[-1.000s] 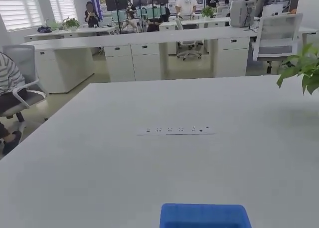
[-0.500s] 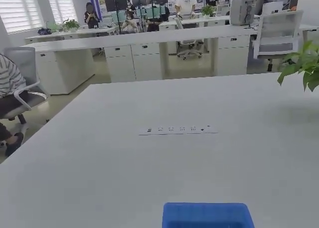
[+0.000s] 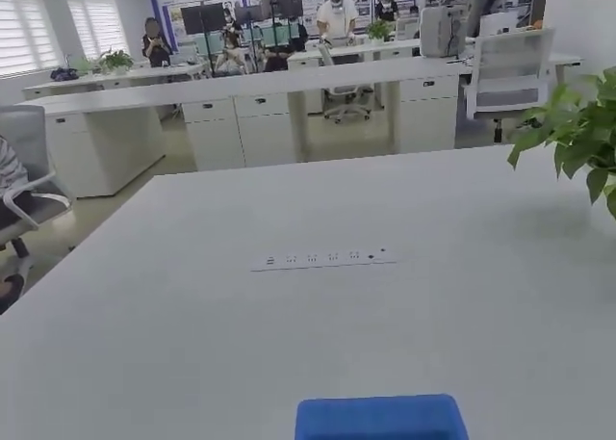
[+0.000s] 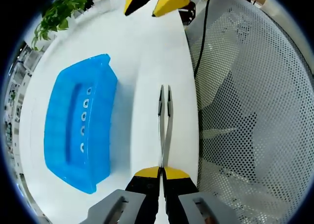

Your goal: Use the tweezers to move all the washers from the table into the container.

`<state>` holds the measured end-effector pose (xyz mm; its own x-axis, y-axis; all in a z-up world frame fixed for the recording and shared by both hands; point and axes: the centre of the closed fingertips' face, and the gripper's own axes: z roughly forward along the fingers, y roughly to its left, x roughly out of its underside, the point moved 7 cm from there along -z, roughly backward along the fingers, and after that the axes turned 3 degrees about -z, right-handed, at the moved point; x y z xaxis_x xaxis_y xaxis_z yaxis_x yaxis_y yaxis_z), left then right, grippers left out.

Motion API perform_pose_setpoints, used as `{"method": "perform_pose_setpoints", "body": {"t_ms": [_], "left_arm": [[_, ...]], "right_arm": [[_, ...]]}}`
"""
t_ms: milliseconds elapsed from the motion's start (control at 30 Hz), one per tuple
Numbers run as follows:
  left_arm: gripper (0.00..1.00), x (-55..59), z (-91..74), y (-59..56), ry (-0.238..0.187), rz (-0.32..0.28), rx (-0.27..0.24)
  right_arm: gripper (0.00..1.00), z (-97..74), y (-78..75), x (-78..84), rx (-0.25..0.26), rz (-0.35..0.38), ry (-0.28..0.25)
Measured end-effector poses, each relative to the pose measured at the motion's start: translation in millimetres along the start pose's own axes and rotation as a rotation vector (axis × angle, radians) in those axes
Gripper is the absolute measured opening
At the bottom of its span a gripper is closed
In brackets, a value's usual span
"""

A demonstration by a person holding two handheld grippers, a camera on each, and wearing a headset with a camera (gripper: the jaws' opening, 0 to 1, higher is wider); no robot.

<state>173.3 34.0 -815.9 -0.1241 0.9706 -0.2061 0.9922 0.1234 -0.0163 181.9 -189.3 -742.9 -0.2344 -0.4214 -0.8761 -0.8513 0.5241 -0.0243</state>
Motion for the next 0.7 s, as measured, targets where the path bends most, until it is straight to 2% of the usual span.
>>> {"method": "perform_pose_setpoints", "body": {"t_ms": [100, 200, 233, 300, 367, 433, 567, 633, 700], "left_arm": [[0.00, -0.4, 0.0, -0.3, 0.004, -0.012, -0.007], [0.00, -0.5, 0.4, -1.5, 0.006, -0.016, -0.017], [0.00, -0.7, 0.6, -2.3, 0.007, -0.015, -0.023], [0.00, -1.0, 1.1, -3.3, 0.011, -0.008, -0.033], [0.00, -1.6, 1.0, -4.6, 0.015, 0.012, -0.042], [0.00, -1.3, 1.4, -5.1, 0.015, 0.020, -0.051], [0.01, 0.4, 1.1, -5.9, -0.010, -0.016, -0.049], [0.06, 3.0, 0.7, -9.6, -0.064, -0.094, -0.030], [0.13, 7.5, -0.3, -11.1, -0.121, -0.154, -0.055]], "right_arm": [[0.28, -13.6, -4.4, -3.8, 0.091, 0.045, -0.081], [0.35, -25.2, -8.4, -5.8, 0.180, 0.058, -0.122], [0.38, -29.8, -10.2, -9.1, 0.222, 0.073, -0.166], [0.48, -34.2, -12.9, -13.2, 0.270, 0.089, -0.215], [0.58, -35.5, -15.1, -15.5, 0.308, 0.049, -0.229], [0.62, -32.6, -13.6, -14.5, 0.320, 0.027, -0.220], [0.57, -32.6, -13.3, -11.5, 0.300, 0.011, -0.200], [0.58, -33.6, -14.2, -10.8, 0.298, 0.019, -0.206], [0.59, -35.5, -15.8, -11.2, 0.298, 0.041, -0.225]]}}
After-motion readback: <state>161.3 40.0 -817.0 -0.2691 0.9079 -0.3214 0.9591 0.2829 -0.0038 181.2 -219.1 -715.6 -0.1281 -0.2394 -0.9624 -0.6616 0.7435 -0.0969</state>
